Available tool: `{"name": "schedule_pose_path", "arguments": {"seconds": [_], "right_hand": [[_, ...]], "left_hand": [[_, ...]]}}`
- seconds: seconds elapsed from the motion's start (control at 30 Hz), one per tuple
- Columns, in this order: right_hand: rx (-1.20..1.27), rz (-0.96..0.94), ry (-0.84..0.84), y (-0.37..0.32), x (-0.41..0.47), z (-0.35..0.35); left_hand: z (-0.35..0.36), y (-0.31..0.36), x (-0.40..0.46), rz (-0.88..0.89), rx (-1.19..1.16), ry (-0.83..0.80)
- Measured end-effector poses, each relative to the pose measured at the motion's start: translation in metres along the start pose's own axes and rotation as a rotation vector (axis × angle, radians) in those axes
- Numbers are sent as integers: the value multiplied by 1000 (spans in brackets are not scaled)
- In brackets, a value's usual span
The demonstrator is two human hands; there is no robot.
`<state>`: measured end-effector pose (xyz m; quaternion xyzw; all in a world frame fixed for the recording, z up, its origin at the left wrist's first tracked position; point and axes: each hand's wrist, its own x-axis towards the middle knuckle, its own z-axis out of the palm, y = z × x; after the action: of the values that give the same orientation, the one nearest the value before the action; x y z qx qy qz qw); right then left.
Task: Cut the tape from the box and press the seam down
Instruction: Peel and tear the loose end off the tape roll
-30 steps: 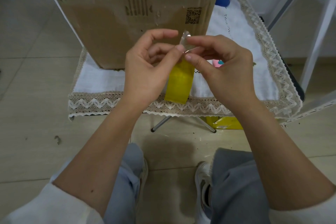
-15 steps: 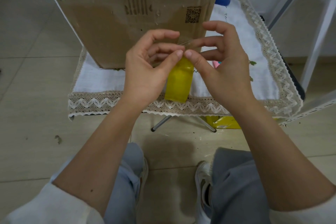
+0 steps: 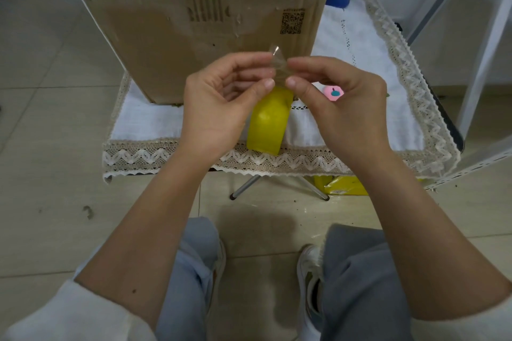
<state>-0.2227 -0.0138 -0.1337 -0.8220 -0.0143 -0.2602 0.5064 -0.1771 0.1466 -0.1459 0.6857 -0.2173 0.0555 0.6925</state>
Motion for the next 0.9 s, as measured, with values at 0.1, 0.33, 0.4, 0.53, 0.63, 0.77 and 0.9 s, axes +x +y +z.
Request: {"name": "schedule_pose_path", "arguments": {"seconds": [0.1, 0.33, 0.4, 0.53, 0.63, 0.77, 0.9], "right_hand": [[-37, 10, -5, -2, -1, -1], [-124, -48, 19, 0, -1, -1], [-159, -73, 26, 1, -2, -1], [-198, -107, 41, 5, -2, 0], [-222, -136, 49, 9, -1, 1], [-276, -209, 65, 12, -1, 1], [-295, -255, 83, 14, -1, 0]], "left_hand": [[0, -1, 1, -12, -1, 5], [-1, 0, 0, -6, 18, 3], [-1, 0, 0, 1, 29, -3], [-2, -1, 0, 7, 41, -2], [-1, 0, -1, 11, 60, 6], [0, 1, -1, 23, 95, 16], [-3, 1, 0, 21, 143, 45]]}}
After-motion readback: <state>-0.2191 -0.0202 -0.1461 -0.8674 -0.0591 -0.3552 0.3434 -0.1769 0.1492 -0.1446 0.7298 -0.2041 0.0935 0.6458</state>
